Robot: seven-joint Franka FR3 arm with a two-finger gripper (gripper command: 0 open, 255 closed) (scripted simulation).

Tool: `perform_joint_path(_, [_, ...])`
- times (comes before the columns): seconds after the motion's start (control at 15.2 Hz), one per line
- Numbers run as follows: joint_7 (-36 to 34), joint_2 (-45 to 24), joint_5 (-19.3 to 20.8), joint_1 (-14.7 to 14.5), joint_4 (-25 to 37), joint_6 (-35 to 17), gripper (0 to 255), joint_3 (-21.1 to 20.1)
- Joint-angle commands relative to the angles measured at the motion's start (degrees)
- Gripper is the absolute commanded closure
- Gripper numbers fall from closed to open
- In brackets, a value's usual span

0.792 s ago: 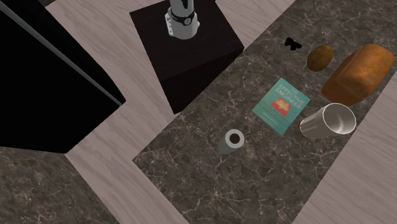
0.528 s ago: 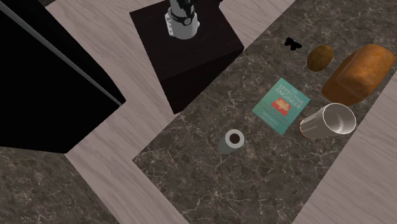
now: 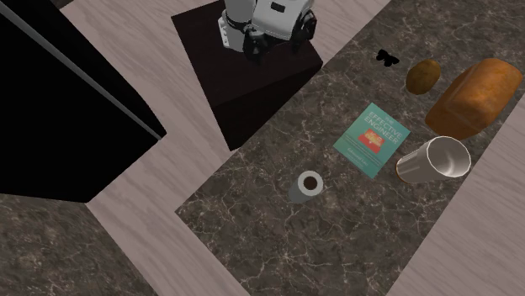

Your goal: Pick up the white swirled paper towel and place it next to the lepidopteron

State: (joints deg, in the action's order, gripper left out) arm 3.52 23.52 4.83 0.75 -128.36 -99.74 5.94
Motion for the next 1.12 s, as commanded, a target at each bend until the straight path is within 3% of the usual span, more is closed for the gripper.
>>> perform_joint_path(0.0, [0.6,-4.75,-0.71,-0.18,3.12,-1.87,0,0.54])
perform_joint_path(0.53, [4.18,-22.77,-4.53,0.02,17.94,-5.6,0,2.47])
perform_joint_path(1.06, [7.43,-41.76,-9.39,1.82,38.72,-4.0,0,2.8])
